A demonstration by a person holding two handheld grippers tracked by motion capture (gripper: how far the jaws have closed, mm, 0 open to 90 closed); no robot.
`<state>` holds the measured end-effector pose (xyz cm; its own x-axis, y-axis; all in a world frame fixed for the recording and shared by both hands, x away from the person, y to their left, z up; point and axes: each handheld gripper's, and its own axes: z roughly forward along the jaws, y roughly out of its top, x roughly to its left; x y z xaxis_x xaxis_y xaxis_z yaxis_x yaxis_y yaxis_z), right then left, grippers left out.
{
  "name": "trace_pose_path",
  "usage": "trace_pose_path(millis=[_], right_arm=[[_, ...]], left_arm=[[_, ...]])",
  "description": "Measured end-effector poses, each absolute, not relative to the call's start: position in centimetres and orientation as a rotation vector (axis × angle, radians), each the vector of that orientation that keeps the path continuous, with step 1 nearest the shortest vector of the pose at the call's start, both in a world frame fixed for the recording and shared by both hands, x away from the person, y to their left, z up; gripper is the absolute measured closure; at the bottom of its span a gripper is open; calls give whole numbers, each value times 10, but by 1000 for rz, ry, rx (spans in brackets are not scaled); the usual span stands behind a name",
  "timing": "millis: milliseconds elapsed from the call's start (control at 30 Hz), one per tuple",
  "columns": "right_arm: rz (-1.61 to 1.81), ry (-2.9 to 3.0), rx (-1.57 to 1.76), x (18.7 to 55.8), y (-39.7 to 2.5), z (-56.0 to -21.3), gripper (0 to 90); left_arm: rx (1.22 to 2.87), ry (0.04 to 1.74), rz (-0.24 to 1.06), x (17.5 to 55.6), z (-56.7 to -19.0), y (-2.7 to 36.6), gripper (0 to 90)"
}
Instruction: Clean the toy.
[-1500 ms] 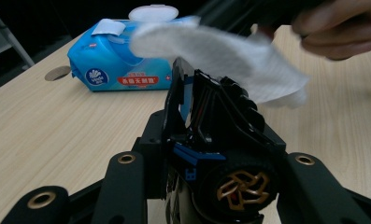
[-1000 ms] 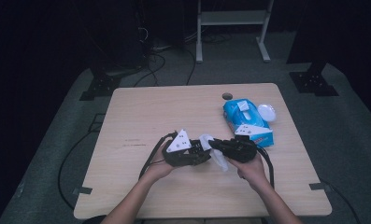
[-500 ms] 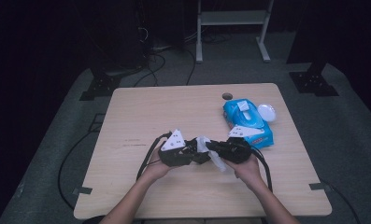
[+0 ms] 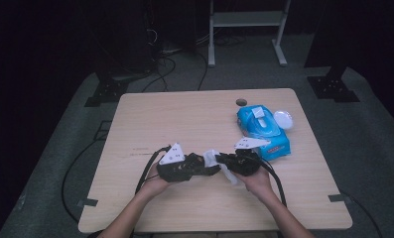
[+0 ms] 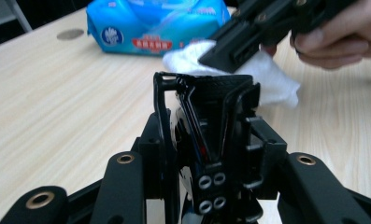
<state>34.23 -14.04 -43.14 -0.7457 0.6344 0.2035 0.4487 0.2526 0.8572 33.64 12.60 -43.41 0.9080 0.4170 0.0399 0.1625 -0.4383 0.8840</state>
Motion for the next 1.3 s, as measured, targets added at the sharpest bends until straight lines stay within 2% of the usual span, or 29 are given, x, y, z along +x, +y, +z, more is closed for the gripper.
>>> trace_pose_path(millis=[333, 500, 867, 1000, 1133, 1300], right_arm=[[1425, 2334, 954, 339, -135, -430, 844], [1361, 2337, 923, 337, -132, -432, 844], [1353, 2361, 875, 330, -120, -429, 843], [1333, 2329, 907, 336, -131, -429, 843], [1353, 2290, 985, 342, -147, -429, 844], [1357, 2305, 965, 340, -143, -431, 843]], left_arm=[[2124, 421, 328, 337, -449, 123, 564], [2147, 410, 327, 338, -451, 120, 593], [2211, 391, 375, 339, -454, 116, 574], [2239, 394, 381, 338, -457, 116, 565], [2257, 396, 364, 340, -458, 115, 518], [2281, 394, 354, 343, -460, 106, 388]])
